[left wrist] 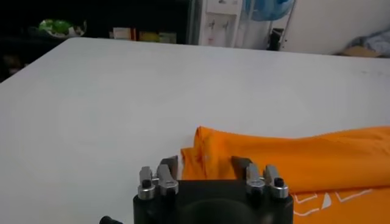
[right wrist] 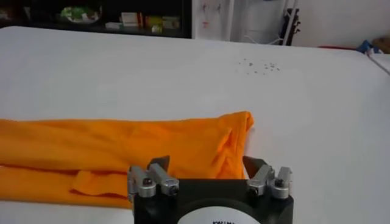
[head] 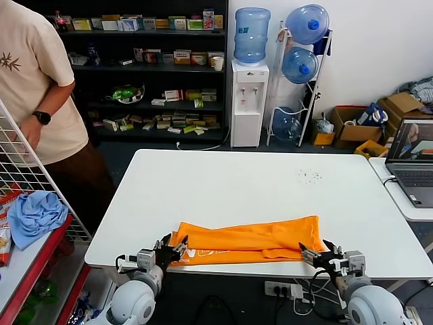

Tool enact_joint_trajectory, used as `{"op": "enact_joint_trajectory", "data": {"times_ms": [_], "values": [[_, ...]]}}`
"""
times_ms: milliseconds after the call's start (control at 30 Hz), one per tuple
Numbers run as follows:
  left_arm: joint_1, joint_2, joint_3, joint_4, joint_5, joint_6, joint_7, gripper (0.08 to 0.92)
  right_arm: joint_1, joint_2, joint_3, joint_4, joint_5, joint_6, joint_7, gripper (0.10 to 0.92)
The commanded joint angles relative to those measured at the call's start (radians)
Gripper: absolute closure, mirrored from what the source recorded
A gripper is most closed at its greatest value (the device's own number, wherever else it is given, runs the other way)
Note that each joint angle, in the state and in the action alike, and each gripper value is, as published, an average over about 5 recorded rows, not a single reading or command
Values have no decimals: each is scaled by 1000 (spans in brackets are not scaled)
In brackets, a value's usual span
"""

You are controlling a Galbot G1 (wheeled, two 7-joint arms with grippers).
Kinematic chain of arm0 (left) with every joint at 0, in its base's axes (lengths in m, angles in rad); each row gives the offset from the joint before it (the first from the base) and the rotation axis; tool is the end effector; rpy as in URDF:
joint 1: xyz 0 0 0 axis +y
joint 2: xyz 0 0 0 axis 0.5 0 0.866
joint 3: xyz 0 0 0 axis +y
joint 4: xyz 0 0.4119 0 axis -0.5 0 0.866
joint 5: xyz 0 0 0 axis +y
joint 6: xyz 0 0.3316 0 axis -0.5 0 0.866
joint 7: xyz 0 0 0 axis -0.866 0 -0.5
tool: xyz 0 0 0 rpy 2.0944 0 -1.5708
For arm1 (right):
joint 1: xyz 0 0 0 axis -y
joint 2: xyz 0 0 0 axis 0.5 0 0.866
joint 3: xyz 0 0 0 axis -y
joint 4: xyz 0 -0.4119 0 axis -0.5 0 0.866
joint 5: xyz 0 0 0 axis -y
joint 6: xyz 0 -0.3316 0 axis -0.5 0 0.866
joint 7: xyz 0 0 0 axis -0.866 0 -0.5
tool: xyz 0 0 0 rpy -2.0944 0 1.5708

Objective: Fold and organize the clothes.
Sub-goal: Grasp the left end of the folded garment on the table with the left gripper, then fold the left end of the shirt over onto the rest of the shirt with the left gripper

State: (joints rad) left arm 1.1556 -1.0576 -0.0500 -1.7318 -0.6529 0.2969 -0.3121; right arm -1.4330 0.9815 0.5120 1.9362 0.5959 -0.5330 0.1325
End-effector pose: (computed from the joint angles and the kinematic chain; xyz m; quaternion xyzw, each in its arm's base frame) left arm 0.2478 0.0461 -0.4151 -0.0974 -0.9595 0.0230 0.2632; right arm 0.1944 -0.1601 -0.3444 0.0433 -0.9517 0.0236 0.3029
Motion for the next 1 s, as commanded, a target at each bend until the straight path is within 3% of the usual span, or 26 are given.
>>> {"op": "enact_joint_trajectory", "data": {"times_ms": [33,400,600,900,1000], "values": [[2,-6,-2,43,-40,11,3,402,-24,0,8,26,1,4,-3,210],[-22,0,-4,29,-54,3,17,723,-21,10,6,34,0,13,3,203],[-60,86,-64,62,-62,19,9,866,-17,10,10,44,1,27,18,203],[-118,318,-197,208,91,-13,36,875,-3,20,-6,52,-14,45,27,203],[-127,363,-222,200,82,-22,34,875,9,24,-17,45,-33,59,26,203]]}}
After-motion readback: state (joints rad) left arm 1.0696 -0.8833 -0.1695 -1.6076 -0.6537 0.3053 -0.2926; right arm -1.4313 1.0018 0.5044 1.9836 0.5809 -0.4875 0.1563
